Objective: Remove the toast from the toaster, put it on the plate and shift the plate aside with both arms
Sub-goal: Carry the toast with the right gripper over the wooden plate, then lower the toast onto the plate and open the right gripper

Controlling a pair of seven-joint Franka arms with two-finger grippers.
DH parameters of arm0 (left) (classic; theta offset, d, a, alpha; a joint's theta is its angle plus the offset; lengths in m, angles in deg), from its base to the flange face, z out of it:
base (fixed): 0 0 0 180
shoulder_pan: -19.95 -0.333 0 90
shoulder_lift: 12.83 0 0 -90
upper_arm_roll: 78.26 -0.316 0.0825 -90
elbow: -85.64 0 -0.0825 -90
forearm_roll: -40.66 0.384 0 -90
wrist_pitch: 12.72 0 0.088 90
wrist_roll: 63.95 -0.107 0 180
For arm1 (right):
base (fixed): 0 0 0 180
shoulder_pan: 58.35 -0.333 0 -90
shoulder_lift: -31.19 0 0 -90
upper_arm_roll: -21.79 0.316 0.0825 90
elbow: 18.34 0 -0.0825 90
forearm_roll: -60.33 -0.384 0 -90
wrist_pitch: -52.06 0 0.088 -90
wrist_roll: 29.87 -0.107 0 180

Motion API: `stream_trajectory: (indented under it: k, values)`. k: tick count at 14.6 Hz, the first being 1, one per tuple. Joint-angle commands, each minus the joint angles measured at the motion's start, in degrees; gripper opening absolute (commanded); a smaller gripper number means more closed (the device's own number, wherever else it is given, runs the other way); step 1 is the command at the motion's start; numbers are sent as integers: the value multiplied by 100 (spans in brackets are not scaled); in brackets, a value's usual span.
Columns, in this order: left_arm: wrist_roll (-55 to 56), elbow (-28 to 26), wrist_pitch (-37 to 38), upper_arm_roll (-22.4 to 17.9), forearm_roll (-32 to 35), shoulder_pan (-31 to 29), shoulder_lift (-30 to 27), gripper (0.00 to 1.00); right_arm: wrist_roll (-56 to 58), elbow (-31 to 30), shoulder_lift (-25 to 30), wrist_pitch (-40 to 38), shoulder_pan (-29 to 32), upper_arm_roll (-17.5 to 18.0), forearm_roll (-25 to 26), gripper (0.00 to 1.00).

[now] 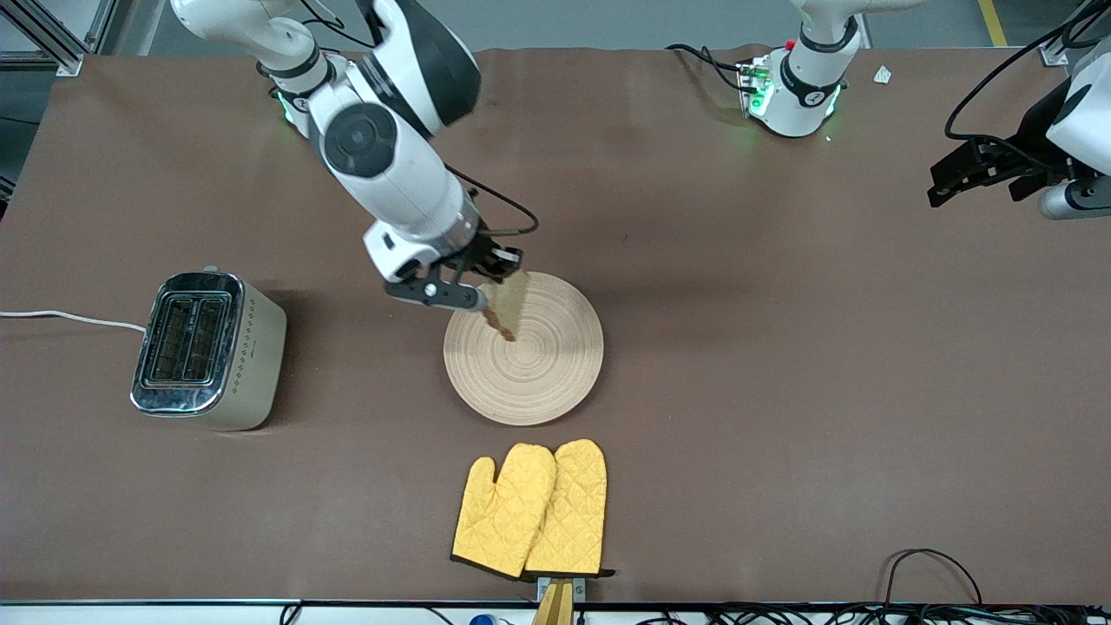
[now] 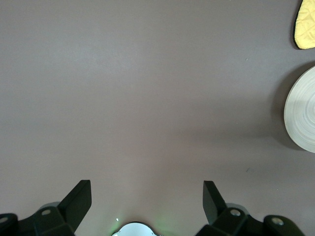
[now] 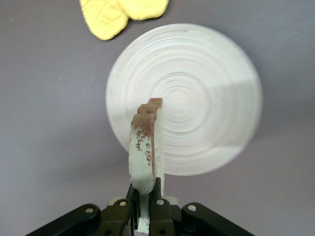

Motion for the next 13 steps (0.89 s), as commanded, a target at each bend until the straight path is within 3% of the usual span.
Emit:
stream_trajectory:
  k: [1, 4, 6, 13]
  values:
    - [-34, 108, 10, -21, -36, 6, 42, 100, 330, -230, -340, 818, -186, 85, -506, 0]
    - [-34, 108, 10, -21, -36, 6, 94, 100, 420, -239, -815, 1514, -415, 94, -892, 0]
    - [-34, 117, 10, -21, -45, -2, 112, 100, 647, -300, -974, 1551, -337, 85, -911, 0]
    - [-34, 143, 10, -21, -54, 6, 112, 100, 2317, -1319, -852, 1568, 471, 77, -937, 0]
